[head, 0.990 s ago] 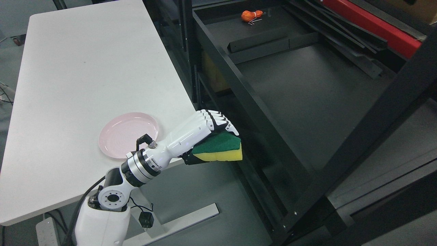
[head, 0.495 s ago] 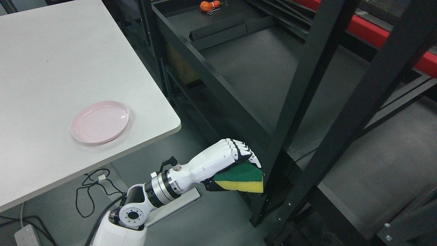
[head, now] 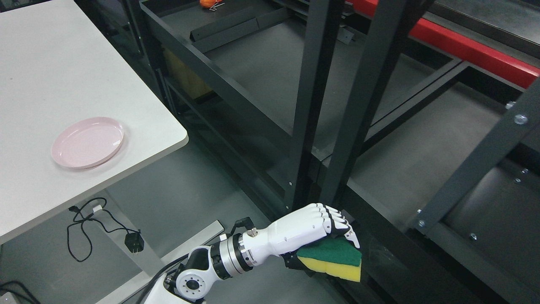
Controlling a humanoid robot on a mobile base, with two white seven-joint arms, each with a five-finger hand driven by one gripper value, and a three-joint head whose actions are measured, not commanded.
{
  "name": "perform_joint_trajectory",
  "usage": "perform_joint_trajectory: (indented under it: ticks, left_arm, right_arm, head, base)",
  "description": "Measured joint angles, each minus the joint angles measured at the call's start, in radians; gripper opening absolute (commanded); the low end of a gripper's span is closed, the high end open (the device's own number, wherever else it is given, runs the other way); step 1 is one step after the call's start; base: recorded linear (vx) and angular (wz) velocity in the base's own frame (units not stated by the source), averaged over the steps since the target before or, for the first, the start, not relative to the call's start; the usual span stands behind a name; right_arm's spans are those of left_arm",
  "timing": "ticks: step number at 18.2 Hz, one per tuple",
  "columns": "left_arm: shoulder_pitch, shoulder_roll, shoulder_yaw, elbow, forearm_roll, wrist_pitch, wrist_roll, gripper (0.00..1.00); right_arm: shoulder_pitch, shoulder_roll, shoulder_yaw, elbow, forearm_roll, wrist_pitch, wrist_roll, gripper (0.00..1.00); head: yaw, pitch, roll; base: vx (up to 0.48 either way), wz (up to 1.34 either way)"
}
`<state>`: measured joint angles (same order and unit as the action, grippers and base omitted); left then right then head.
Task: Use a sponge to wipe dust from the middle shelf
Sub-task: 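Hold the sponge in the left hand while turning toward the shelf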
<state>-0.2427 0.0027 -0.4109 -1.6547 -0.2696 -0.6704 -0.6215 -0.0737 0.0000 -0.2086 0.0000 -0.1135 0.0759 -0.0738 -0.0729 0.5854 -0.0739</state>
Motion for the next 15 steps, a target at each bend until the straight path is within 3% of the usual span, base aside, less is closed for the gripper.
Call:
perform_joint_trajectory:
  ticks: [5,15]
  left_arm:
    - [-0.037,-0.001,-0.071,0.004,0.006,0.001,0.008,0.0]
    - [-0.236,-0.002,-0.218,0.026,-0.038,0.041,0.01,0.01]
  right_arm:
    - [0.0,0.0,0.0,0.0,0.0,0.0,0.0,1.0]
    - [0.001,0.0,0.0,0.0,0.0,0.0,0.0,1.0]
  head:
    - [0.0,0.0,0.0]
    - [0.0,0.0,0.0]
  base:
    - [-0.163,-0.39]
    - [-0.13,-0.61]
